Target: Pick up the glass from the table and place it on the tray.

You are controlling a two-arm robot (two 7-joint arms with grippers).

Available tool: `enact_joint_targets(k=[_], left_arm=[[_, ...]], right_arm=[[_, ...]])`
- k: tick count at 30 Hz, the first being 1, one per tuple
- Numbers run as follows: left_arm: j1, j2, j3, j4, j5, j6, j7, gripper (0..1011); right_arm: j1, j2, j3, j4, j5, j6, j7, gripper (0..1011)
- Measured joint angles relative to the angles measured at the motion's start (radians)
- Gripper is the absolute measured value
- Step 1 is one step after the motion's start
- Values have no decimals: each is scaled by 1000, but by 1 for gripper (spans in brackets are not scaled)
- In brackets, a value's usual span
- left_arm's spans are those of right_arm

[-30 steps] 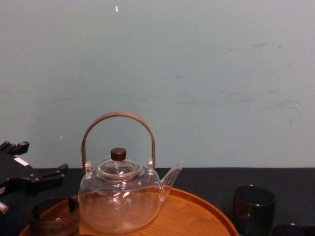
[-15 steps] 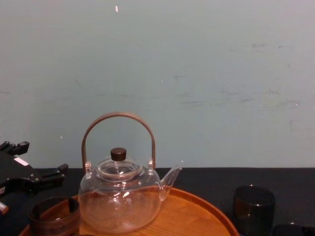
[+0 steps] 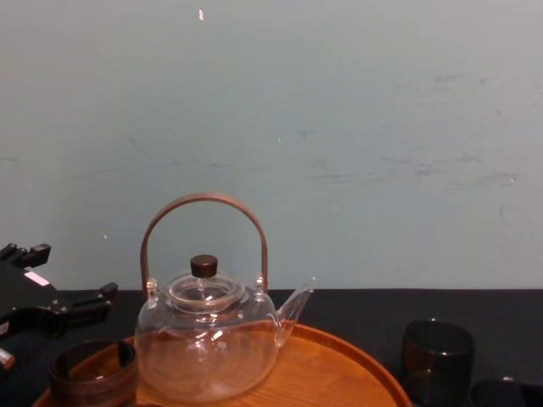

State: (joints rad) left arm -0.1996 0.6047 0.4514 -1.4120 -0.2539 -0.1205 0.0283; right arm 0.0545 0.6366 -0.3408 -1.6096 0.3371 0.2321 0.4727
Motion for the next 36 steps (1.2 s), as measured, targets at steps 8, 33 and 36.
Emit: enact_joint_targets(k=[8, 33, 36], left_arm=[[0, 0, 0, 0, 0, 0, 0, 1001], [0, 0, 0, 0, 0, 0, 0, 1002], [0, 0, 0, 0, 0, 0, 0, 1001]], right_arm=[[7, 6, 9, -22, 20, -30, 19, 903], [181, -46, -146, -27, 5, -80, 116, 903], [203, -62, -173, -11, -3, -84, 125, 904]])
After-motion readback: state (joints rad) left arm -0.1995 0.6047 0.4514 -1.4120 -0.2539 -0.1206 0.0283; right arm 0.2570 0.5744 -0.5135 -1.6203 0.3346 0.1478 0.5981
